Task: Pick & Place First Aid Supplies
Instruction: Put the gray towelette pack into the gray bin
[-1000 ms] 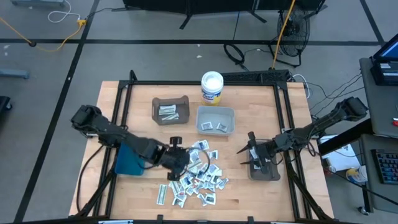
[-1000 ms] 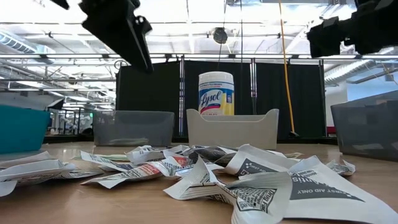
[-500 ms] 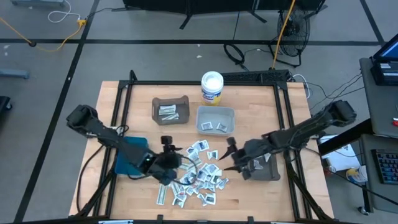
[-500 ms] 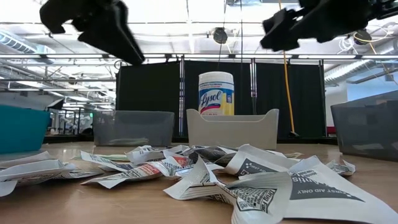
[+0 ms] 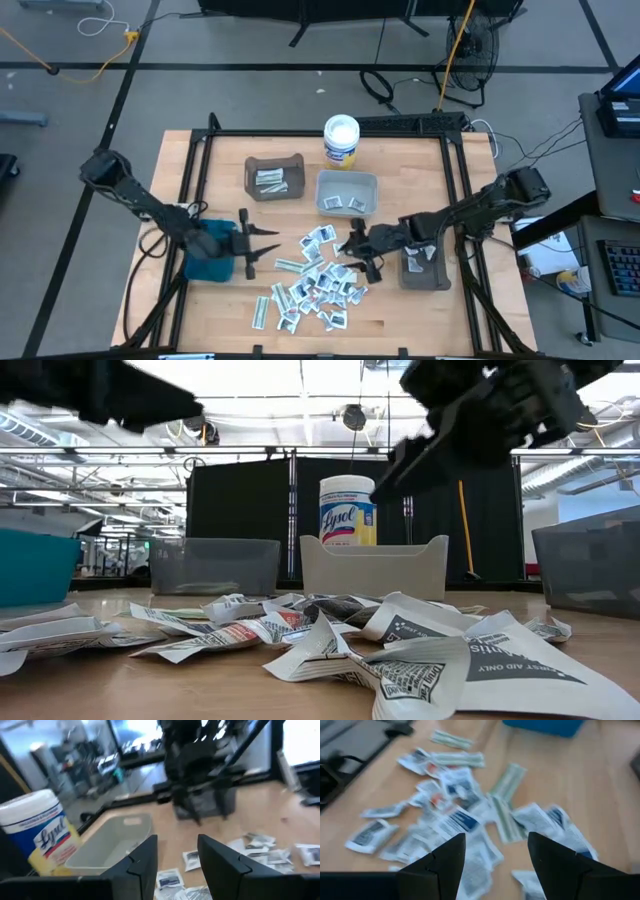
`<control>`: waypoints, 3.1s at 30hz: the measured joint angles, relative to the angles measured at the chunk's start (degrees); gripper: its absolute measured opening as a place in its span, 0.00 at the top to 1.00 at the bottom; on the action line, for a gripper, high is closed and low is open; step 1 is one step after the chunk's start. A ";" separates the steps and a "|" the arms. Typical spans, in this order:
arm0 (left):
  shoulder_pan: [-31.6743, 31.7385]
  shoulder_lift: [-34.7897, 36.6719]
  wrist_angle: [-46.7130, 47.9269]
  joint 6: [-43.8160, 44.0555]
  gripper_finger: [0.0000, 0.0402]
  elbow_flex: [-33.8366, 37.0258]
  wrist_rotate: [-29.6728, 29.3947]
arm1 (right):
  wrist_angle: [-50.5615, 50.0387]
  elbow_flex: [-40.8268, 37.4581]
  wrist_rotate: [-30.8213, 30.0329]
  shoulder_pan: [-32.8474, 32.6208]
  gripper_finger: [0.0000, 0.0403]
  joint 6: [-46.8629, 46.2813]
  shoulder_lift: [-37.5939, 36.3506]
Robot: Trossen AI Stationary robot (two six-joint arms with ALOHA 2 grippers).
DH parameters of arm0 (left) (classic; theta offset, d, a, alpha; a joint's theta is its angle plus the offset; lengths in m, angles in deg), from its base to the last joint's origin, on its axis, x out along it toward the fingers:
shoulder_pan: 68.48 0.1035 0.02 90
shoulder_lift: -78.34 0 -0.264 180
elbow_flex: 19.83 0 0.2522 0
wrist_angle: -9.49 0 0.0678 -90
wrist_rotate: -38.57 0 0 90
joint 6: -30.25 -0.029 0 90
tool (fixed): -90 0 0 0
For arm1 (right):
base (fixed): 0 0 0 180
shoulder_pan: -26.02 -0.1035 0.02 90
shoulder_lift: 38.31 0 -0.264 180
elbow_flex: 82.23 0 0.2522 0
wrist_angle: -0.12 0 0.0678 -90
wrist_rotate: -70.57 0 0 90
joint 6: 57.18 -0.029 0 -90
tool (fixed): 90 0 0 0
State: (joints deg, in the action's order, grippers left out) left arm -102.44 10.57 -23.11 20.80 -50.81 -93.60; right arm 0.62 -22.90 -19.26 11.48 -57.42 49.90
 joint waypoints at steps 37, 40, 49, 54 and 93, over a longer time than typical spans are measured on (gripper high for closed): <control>2.87 0.20 -16.22 -4.76 0.64 9.50 6.10 | -18.73 12.42 5.81 8.85 0.48 -1.96 15.73; 3.03 0.20 -16.41 -5.48 0.64 9.50 6.10 | -18.97 12.42 5.62 8.85 0.48 -1.72 15.88; 5.10 0.19 -16.34 -4.76 0.64 9.50 6.12 | -19.94 12.42 5.77 8.28 0.48 -1.83 15.90; 5.12 0.20 -16.36 -4.39 0.64 9.50 6.14 | -20.91 12.27 5.88 7.22 0.48 -1.61 16.10; 5.12 0.19 -16.37 -4.41 0.64 9.50 6.23 | -24.25 15.14 -6.21 2.86 0.48 -6.37 13.13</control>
State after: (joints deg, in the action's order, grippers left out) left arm -97.32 10.76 -39.48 16.39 -41.32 -87.37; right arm -23.62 -7.76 -25.48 14.34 -63.78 63.03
